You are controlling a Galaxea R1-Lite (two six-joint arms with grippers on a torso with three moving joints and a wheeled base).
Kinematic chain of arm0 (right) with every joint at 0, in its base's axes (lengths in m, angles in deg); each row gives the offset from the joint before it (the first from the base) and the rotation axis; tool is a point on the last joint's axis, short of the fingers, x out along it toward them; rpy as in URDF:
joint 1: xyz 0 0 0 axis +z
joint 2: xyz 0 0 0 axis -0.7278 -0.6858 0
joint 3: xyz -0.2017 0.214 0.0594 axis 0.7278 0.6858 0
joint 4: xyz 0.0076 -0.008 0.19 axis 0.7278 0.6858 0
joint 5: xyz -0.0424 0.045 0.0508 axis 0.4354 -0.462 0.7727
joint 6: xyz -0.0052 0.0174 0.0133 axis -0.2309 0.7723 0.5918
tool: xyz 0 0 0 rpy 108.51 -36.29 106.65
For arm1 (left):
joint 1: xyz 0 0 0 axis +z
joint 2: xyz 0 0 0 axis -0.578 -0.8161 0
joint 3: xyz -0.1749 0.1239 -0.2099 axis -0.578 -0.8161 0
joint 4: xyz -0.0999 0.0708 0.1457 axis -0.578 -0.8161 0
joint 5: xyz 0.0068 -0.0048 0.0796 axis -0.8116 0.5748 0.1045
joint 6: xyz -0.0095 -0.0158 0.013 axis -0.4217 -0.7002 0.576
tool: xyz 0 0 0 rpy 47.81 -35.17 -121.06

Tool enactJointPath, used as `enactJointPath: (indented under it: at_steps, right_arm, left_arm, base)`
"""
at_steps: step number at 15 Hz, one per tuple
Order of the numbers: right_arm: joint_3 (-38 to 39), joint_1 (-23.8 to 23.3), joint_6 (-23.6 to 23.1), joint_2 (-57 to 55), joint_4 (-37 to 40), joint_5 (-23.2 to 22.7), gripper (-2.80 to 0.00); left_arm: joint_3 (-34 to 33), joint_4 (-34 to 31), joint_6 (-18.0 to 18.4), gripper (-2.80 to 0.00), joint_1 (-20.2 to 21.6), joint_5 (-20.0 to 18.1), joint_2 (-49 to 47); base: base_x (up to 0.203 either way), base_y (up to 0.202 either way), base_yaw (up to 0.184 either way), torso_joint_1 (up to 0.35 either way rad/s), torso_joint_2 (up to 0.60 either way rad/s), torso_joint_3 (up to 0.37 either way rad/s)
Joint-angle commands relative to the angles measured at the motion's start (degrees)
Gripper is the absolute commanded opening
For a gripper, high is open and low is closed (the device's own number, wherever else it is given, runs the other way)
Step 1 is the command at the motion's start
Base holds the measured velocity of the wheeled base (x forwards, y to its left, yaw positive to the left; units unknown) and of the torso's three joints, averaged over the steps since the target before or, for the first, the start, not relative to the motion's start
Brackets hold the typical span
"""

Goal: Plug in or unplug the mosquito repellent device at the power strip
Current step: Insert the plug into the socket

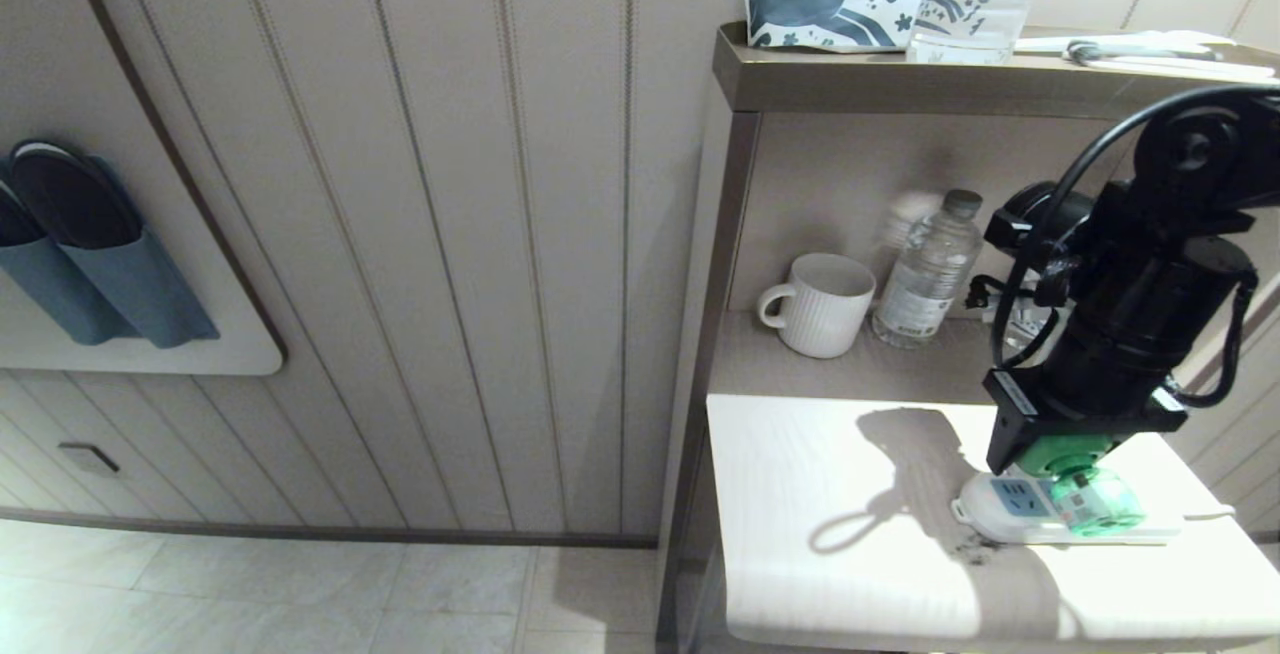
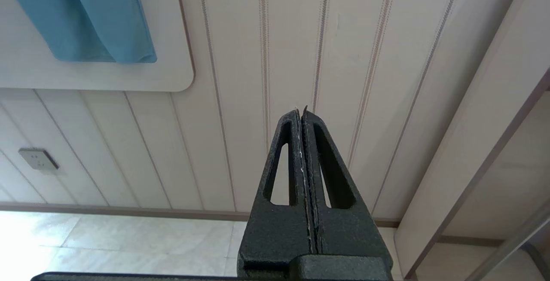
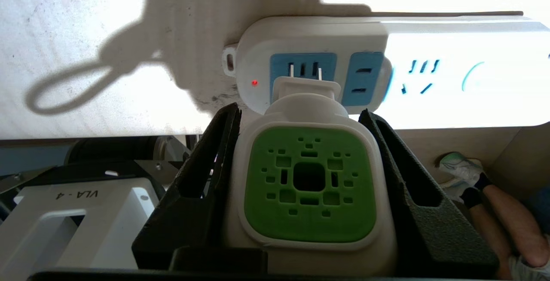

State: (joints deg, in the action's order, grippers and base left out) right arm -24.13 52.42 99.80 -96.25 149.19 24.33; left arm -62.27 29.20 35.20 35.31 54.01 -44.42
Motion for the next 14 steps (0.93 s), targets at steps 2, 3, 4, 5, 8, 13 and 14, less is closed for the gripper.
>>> enactJointPath:
  at_steps: [2, 3, 4, 5, 8, 13, 14]
  right_arm:
    - [-0.2, -2.9, -2.0, -0.2, 0.4, -0.3, -2.80]
    - [0.2, -3.2, -2.3, -0.2, 0.4, -0.4, -2.80]
    - [0.3, -3.4, -3.1, -0.4, 0.5, -0.5, -2.80]
    - [0.2, -3.8, -3.8, -0.6, 0.5, -0.7, -2.80]
    - [-4.1, -3.4, -4.9, -1.0, 2.8, -4.9, -2.80]
    - [-12.8, -3.3, -5.0, -3.1, 12.2, -7.8, -2.80]
    - [-12.5, -3.3, -5.1, -3.4, 13.3, -7.8, -2.80]
  left_arm:
    - [0.0, 0.1, 0.0, -2.80, 0.0, 0.0, 0.0]
    - [0.0, 0.1, 0.0, -2.80, 0.0, 0.0, 0.0]
    - [0.0, 0.1, 0.0, -2.80, 0.0, 0.0, 0.0]
    - [0.0, 0.1, 0.0, -2.80, 0.0, 0.0, 0.0]
    - [0.0, 0.1, 0.0, -2.80, 0.0, 0.0, 0.0]
    - [0.0, 0.1, 0.0, -2.80, 0.0, 0.0, 0.0]
    - [0.0, 0.1, 0.0, -2.80, 0.0, 0.0, 0.0]
  base:
    - [0.000, 0.000, 0.000, 0.000, 0.00, 0.000]
    - [0.000, 0.000, 0.000, 0.000, 0.00, 0.000]
    - [0.000, 0.000, 0.000, 0.000, 0.00, 0.000]
    - [0.000, 0.000, 0.000, 0.000, 0.00, 0.000]
    - [0.000, 0.000, 0.000, 0.000, 0.00, 0.000]
    - [0.000, 0.000, 0.000, 0.000, 0.00, 0.000]
    - [0.000, 0.000, 0.000, 0.000, 0.00, 0.000]
